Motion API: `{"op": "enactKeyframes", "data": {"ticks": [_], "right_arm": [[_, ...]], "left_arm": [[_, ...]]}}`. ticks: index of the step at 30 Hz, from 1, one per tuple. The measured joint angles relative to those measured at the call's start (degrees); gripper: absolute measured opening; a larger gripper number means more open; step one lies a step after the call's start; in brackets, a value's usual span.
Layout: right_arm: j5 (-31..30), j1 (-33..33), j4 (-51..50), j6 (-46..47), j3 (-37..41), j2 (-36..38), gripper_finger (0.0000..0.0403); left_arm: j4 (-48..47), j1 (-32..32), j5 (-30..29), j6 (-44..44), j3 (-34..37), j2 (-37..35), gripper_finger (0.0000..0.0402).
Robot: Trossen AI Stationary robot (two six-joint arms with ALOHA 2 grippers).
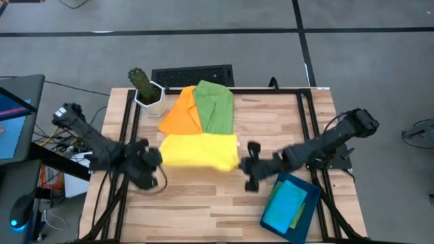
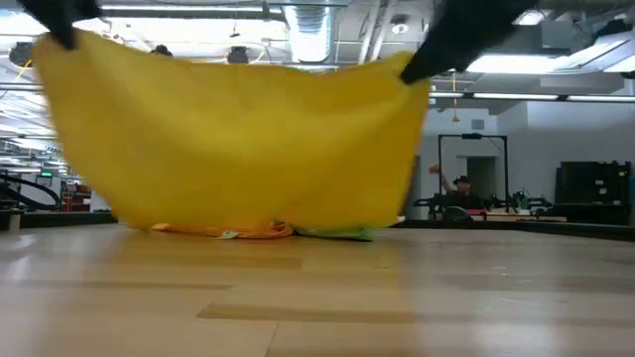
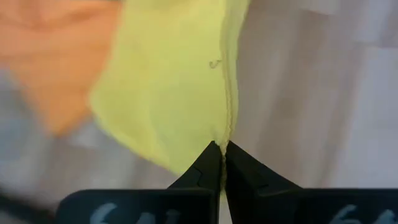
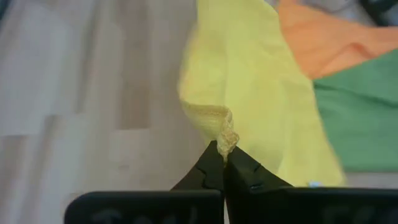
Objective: Fold microfiber towels
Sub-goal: Fold the yellow microfiber towel
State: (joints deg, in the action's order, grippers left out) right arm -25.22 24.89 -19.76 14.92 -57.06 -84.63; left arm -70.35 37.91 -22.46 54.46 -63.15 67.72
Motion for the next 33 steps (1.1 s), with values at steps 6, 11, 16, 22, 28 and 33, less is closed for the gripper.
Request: {"op": "enactKeyframes", "data": {"ticks": [6, 11, 16, 22, 28, 33], "right_arm": [[-7.1, 11.5, 5.1, 13.2, 0.2, -5.5, 0.0031], [-11.7, 14.8, 6.4, 19.6, 0.2, -10.6, 0.0024], [-11.3, 12.3, 2.5, 23.8, 0.2, -13.9, 0.0023], [-9.1, 6.0, -3.6, 24.4, 0.2, -14.4, 0.0044], [-5.6, 0.0, -6.5, 19.0, 0.2, -12.8, 0.0045], [-1.9, -3.2, -9.4, 18.1, 0.2, -12.8, 0.0044]], "left_arm": [[16.3, 13.1, -2.2, 13.2, 5.9, 6.4, 0.0000], [18.2, 15.5, -4.8, 18.3, 6.4, 13.5, 0.0000], [15.3, 13.6, -5.0, 18.0, 6.4, 16.9, 0.0000], [6.3, 11.6, -8.9, 20.5, 6.4, 15.4, 0.0000], [2.0, 9.0, -10.4, 21.2, 7.8, 15.1, 0.0000], [7.0, 6.4, -9.4, 18.5, 11.9, 15.1, 0.0000]]}}
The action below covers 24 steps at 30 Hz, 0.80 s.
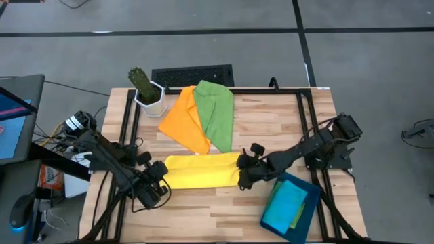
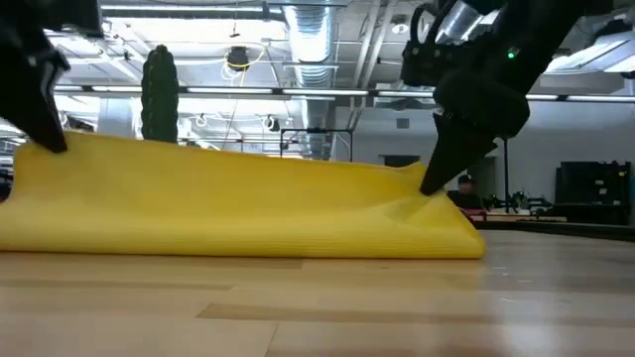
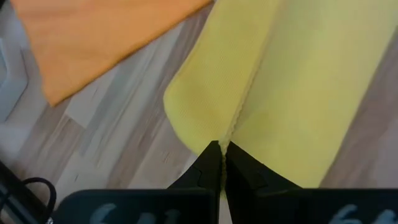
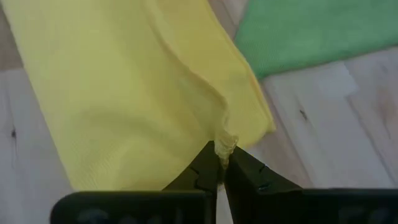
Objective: Fold microfiber towels
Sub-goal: Fold the yellow microfiber towel
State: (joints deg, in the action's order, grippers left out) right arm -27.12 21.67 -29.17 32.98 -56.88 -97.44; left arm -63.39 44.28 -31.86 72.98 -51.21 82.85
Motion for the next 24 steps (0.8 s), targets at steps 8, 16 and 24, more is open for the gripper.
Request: {"op": "enactKeyframes", "data": {"ticks": [8, 16, 24], "right_arm": [[1.8, -1.9, -0.5, -1.5, 0.0, -0.4, 0.0048], [3.4, -3.9, -0.8, -1.4, 0.6, -1.2, 0.0062], [4.4, -4.0, -0.3, -1.5, 0.6, -1.4, 0.0100]], "left_arm": [[2.3, -1.7, 0.2, 0.4, 4.6, 0.0, 0.0000], [5.0, -1.6, -1.5, -0.9, 4.9, 0.0, 0.0000], [6.6, -2.1, -3.4, -3.4, 4.9, 0.0, 0.0000]]}}
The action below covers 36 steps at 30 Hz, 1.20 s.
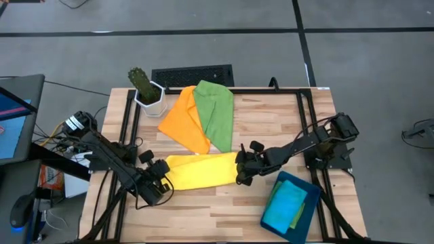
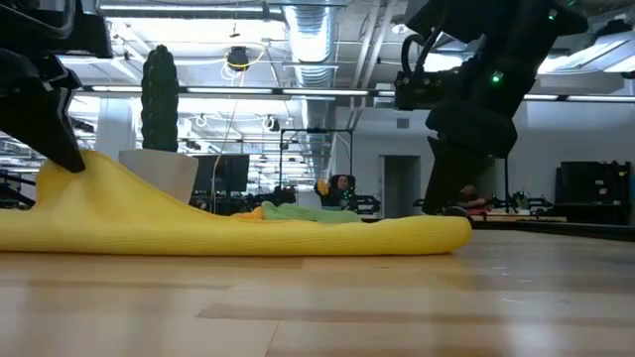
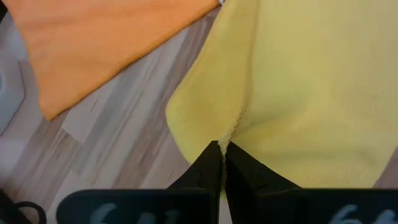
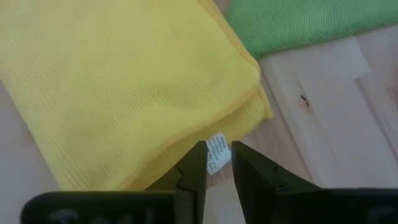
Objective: Fold microfiber towels
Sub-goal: Fold the yellow microfiber towel
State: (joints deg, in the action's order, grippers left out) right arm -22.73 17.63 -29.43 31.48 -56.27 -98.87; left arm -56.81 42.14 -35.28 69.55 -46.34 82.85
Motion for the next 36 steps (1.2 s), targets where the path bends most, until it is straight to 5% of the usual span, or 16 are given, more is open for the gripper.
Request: {"op": "enactKeyframes", "data": {"ticks": [15, 23, 28, 36], "right_arm": [[3.4, -10.1, 4.2, 1.3, 0.0, -0.5, 0.0225], [6.2, -10.2, 8.1, -0.5, 0.0, -3.7, 0.0233], [5.8, -10.1, 8.2, -1.4, 0.0, -3.6, 0.0191], [5.2, -9.7, 7.2, -2.4, 0.0, -3.5, 0.0020]], "left_arm": [[2.5, -1.8, -1.2, -4.8, 0.0, 0.0, 0.0000], [2.5, -1.8, -1.2, -4.4, 0.0, 0.0, 0.0000], [2.4, -1.8, -1.3, -3.9, 0.0, 0.0, 0.0000], [2.4, -1.8, -1.2, -2.8, 0.0, 0.0, 0.0000]]}}
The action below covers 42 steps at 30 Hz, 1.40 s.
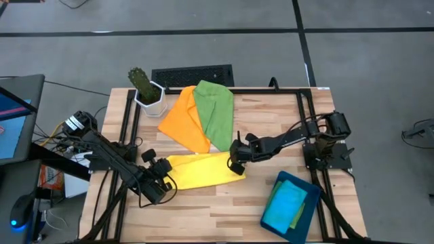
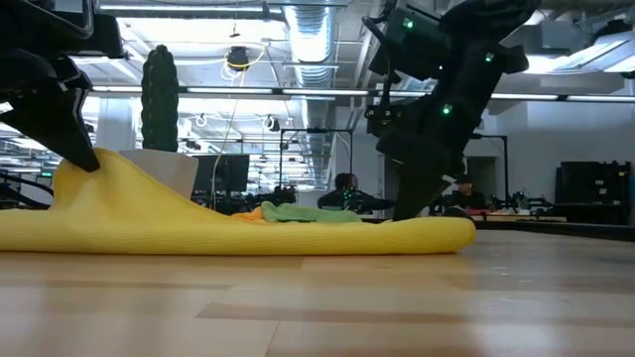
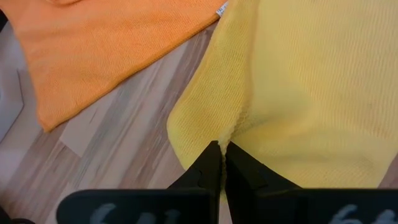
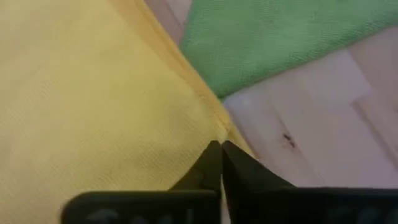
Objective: Fold microfiber towels
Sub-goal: Fold the yellow microfiber towel
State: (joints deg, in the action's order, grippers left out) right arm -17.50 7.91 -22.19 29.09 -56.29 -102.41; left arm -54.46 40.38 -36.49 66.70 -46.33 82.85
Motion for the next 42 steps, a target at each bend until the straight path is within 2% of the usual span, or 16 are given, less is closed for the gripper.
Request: {"op": "enactKeyframes", "data": {"ticks": [2, 7, 15, 20, 26, 33, 39, 42], "right_arm": [[-0.3, 0.6, 0.0, -0.2, 0.0, 0.0, 0.0016], [-0.8, 1.9, -0.6, 0.4, -0.4, 0.1, 0.0034], [-1.3, 3.6, -3.6, 2.2, -0.4, 0.8, 0.0011], [-6.4, 4.7, -7.0, 4.8, -0.4, 2.1, 0.0027], [-8.1, 4.7, -8.4, 5.0, -0.3, 2.9, 0.0021], [-8.1, 3.8, -8.7, 4.9, -0.1, 2.8, 0.0027], [-8.0, 3.7, -8.6, 4.9, -0.1, 2.8, 0.0042], [-7.4, 3.0, -8.6, 5.0, -0.1, 2.8, 0.0049]], "left_arm": [[0.0, 0.0, 0.0, 0.0, 0.0, 0.0, 0.0000], [0.0, 0.0, 0.0, 0.0, 0.0, 0.0, 0.0000], [-0.1, -1.4, 0.6, -0.7, 0.0, 0.0, 0.0000], [-0.4, -2.9, 0.7, -2.6, 0.0, 0.0, 0.0000], [-1.8, -4.8, 0.2, -4.2, 0.0, 0.0, 0.0000], [3.4, -6.7, 1.1, -6.7, 3.1, 0.0, 0.0000], [3.8, -6.9, 2.7, -5.3, 4.6, 0.0, 0.0001], [3.9, -6.7, 2.6, -5.1, 4.6, 0.0, 0.0016]]}}
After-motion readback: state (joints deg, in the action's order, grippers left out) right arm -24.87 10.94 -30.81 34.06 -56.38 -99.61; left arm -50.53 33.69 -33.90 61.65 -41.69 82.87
